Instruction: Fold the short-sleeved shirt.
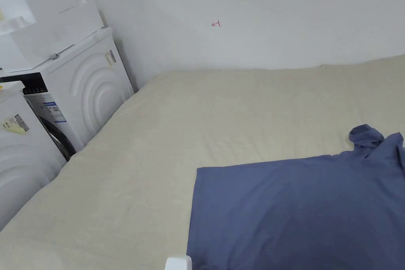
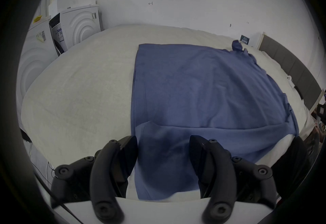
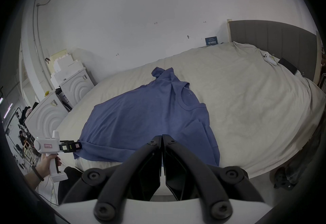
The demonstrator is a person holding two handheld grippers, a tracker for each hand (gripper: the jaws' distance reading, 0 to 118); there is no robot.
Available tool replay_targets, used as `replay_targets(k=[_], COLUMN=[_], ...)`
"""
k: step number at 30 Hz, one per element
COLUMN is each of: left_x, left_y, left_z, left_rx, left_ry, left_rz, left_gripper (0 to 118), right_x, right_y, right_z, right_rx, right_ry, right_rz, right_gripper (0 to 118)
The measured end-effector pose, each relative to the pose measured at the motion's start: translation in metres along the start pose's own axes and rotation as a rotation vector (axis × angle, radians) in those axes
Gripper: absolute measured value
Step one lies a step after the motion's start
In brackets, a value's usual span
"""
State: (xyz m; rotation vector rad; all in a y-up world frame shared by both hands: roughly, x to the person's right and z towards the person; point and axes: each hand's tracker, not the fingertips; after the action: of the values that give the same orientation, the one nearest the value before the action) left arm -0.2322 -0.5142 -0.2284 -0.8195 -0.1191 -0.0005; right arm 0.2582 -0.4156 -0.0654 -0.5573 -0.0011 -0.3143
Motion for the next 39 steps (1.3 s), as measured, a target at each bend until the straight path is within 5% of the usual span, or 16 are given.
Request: replay_targets(k=[6,7,9,13,15,17,19,24,28,31,33,34,39], left_x=[0.002,0.002,0.006,0.015,0.010,0.003,0.000,0.011,0.011,0.012,0.013,0.013,0.014], left_y=[0.004,0.003,0.004,0.003,0.002,0.006,0.005,0.003,0.001,-0.002,-0.001,-0.001,-0.004], left_z=[-0.015,-0.012,-0.005,-0.003,-0.008,-0.012,-0.015,-0.016,-0.014,-0.013,-0.011,-0.007,0.036], left_rx=[-0.009,-0.011,-0.012,-0.033,-0.040,-0.062,-0.072,-0.071,-0.059,-0.047,-0.045,-0.040,0.081], left_ry=[0.011,0.009,0.017,0.023,0.015,-0.007,-0.012,0.021,0.024,0.027,0.030,0.032,-0.008], left_rz=[-0.043,-0.040,-0.037,-0.065,-0.031,0.011,0.025,-0.059,-0.042,-0.035,-0.037,-0.035,0.049], left_gripper=[64,54,5,4,4,4,4,4,4,4,4,4,4], right_x=[0.002,0.001,0.000,-0.003,-0.002,0.004,0.011,0.048,0.049,0.050,0.046,0.047,0.043], right_y=[0.000,0.000,-0.001,0.001,0.001,0.003,0.006,0.001,-0.015,-0.030,-0.030,-0.027,-0.009], right_z=[-0.003,-0.005,-0.005,-0.008,-0.010,-0.014,-0.023,-0.078,-0.117,-0.132,-0.124,-0.118,-0.094], right_rx=[-0.014,-0.019,-0.024,-0.039,-0.040,-0.067,-0.096,-0.228,-0.314,-0.356,-0.323,-0.288,-0.241], right_ry=[-0.013,-0.015,-0.014,-0.027,-0.072,-0.137,-0.193,-0.193,-0.198,-0.258,-0.259,-0.241,-0.205], right_rz=[-0.026,-0.028,-0.024,0.008,0.039,0.058,0.033,-0.088,-0.004,0.076,0.112,0.084,0.039], right_gripper=[1,1,1,6,30,75,87,86,86,65,18,6,6])
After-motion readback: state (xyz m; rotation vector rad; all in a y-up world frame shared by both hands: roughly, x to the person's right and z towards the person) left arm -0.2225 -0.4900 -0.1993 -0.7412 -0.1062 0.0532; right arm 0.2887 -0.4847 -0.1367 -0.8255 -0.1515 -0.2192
